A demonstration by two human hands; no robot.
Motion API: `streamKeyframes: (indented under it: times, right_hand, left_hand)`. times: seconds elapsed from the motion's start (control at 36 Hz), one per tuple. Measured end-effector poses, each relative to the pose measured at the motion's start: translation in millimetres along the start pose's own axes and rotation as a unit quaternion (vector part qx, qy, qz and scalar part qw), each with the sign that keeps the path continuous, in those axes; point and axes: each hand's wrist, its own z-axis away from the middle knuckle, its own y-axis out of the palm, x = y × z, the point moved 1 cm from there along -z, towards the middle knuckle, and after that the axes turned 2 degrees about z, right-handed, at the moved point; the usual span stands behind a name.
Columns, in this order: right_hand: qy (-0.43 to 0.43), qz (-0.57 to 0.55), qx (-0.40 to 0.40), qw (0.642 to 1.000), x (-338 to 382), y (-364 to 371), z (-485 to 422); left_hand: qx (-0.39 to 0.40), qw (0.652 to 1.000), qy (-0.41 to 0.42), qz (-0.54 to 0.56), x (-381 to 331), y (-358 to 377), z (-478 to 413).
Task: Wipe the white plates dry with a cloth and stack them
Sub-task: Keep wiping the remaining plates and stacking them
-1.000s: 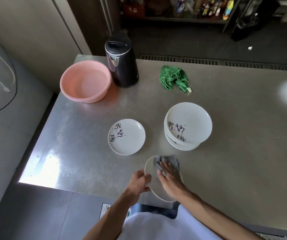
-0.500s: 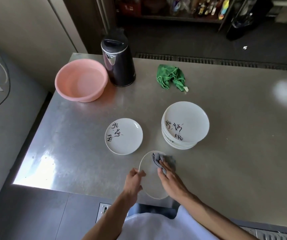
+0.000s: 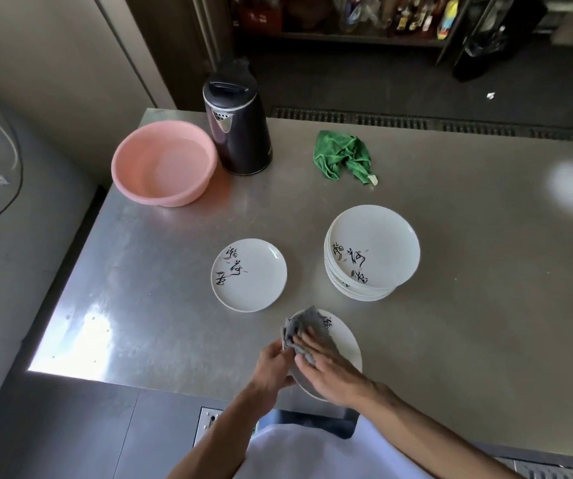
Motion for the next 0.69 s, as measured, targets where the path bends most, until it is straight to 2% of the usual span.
streamKeyframes:
  times: [0.06,0.14,0.19,0.25,0.33,0.36,0.42,0.47,0.53,0.56,0.64,0.69]
  right_hand:
    - [0.03,0.032,-0.006,0.999,-9.9,-0.3,-3.1]
    - [0.104,0.131,-0.071,0.983,-20.2,-7.2,-8.5]
    - [0.13,0.135,-0.088,0.978,-21.1,-9.1,-8.1]
    - [0.115,0.068,-0.082,0.988,-18.5,-7.6,-6.3]
    - [0.07,-0.117,-0.063,0.989,-4.9,-14.5,1.8]
    - [0.056,-0.159,-0.05,0.984,0.4,-17.2,5.0]
    - [0.024,-0.175,-0.025,0.984,9.0,-18.4,9.2]
    - [0.006,-0.155,-0.01,0.988,12.3,-17.2,9.2]
    - [0.0,-0.088,-0.013,0.996,8.4,-17.0,3.8]
    - [0.008,-0.046,-0.013,0.999,3.9,-16.6,0.5]
    - [0.105,0.021,-0.009,0.994,-7.5,-15.1,-6.6]
    - [0.077,0.003,-0.003,0.997,-8.4,-9.5,-6.9]
  left_hand:
    - [-0.01,1.0,0.004,0.009,2.2,-0.2,-1.5]
    - [-0.039,0.998,0.009,0.048,8.8,-0.6,-5.9]
    - [-0.058,0.994,0.007,0.091,11.9,1.4,-7.1]
    - [-0.09,0.99,0.001,0.106,10.1,2.9,-6.8]
    - [-0.134,0.989,0.017,0.057,3.4,1.4,-8.7]
    - [-0.132,0.99,0.022,0.039,0.8,0.2,-8.6]
    - [-0.113,0.993,0.03,0.025,-3.0,-0.4,-6.6]
    - [-0.077,0.996,0.032,0.024,-4.9,-2.3,-3.3]
    - [-0.036,0.998,0.036,0.021,-5.6,-4.9,-2.2]
    - [-0.024,0.999,0.036,0.017,-6.2,-5.5,-1.4]
    - [-0.029,0.999,0.032,0.018,-9.0,-3.5,0.0]
    - [-0.02,0.999,0.035,0.015,-11.1,-0.9,0.3]
